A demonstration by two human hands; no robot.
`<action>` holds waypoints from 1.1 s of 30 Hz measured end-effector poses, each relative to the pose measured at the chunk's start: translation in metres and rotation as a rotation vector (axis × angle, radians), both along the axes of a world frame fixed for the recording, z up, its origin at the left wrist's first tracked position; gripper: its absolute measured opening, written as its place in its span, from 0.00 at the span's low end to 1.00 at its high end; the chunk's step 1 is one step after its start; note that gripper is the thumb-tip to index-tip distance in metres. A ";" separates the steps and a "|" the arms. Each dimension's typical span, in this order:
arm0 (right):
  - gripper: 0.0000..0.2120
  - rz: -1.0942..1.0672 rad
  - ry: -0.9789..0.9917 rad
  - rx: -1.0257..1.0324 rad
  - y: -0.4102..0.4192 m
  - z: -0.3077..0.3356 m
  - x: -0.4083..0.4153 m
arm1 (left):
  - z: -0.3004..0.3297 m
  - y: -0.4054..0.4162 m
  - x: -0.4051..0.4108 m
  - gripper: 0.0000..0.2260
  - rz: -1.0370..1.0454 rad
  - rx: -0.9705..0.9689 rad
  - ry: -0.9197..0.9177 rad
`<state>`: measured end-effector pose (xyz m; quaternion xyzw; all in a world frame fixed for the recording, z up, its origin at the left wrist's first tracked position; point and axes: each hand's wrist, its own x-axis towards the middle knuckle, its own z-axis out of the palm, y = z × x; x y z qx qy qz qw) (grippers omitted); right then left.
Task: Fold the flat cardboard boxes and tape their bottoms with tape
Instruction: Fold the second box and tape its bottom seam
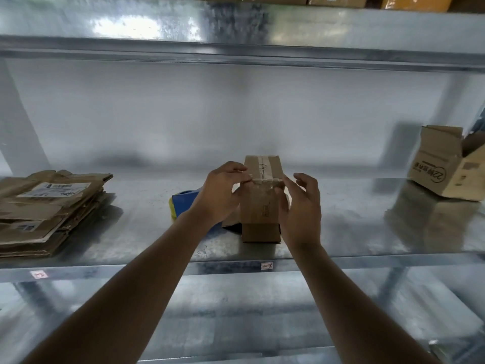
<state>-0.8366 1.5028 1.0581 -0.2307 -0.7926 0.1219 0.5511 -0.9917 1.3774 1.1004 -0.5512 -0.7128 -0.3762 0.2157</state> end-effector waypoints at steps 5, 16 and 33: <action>0.12 0.004 0.028 0.026 0.005 0.002 0.001 | -0.001 0.003 0.007 0.07 0.012 0.069 -0.040; 0.11 0.072 0.172 -0.169 0.009 -0.005 -0.009 | -0.015 0.013 0.010 0.10 0.016 0.129 -0.304; 0.13 0.273 0.139 -0.041 0.044 -0.014 0.003 | -0.009 0.012 0.029 0.21 -0.033 0.131 -0.532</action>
